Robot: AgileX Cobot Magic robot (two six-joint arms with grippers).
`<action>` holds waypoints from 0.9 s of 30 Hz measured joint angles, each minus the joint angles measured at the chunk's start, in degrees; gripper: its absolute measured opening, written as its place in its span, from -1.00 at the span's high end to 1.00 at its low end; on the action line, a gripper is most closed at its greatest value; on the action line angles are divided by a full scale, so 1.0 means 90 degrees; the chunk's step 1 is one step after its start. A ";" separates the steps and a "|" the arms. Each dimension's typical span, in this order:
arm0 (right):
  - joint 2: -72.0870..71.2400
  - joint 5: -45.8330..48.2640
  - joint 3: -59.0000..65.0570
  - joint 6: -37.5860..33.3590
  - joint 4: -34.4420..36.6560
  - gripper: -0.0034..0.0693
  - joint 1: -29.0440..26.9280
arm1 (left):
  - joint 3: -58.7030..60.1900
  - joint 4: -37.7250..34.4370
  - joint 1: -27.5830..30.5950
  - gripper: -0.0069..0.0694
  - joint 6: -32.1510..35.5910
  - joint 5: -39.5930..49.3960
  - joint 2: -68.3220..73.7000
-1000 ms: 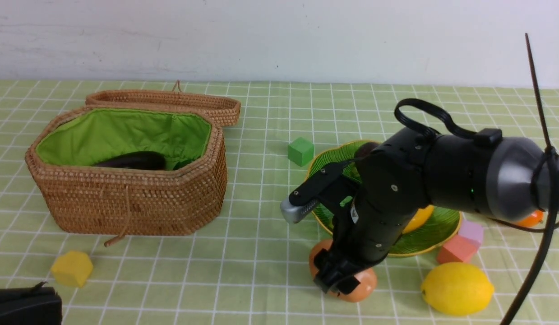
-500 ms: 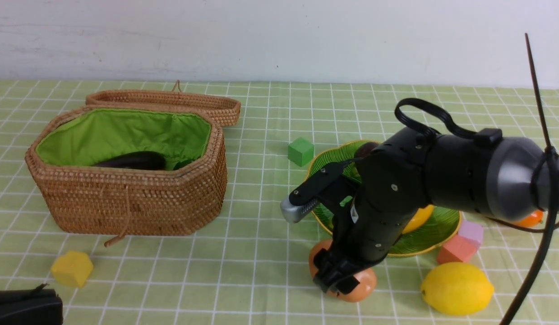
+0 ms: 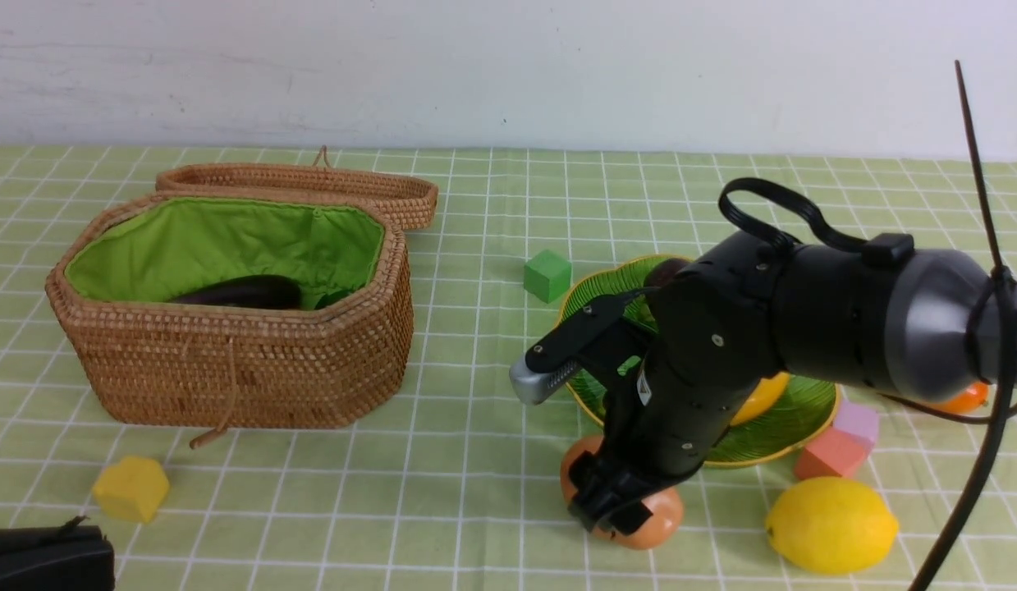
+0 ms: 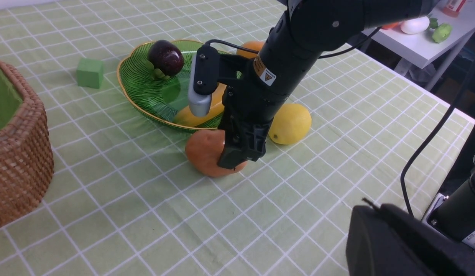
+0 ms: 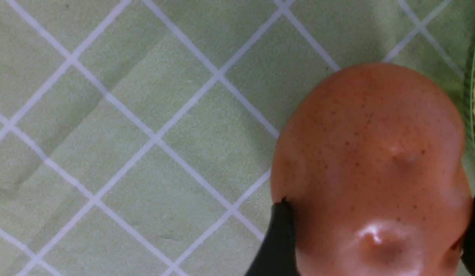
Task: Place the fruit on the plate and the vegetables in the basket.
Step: Use the right arm to grab a potato and put it into the left basket
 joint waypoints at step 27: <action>0.0221 -0.0135 -0.0107 0.0000 0.0703 -0.72 0.0000 | 0.0000 0.0000 0.0000 0.82 0.0000 0.0000 0.0000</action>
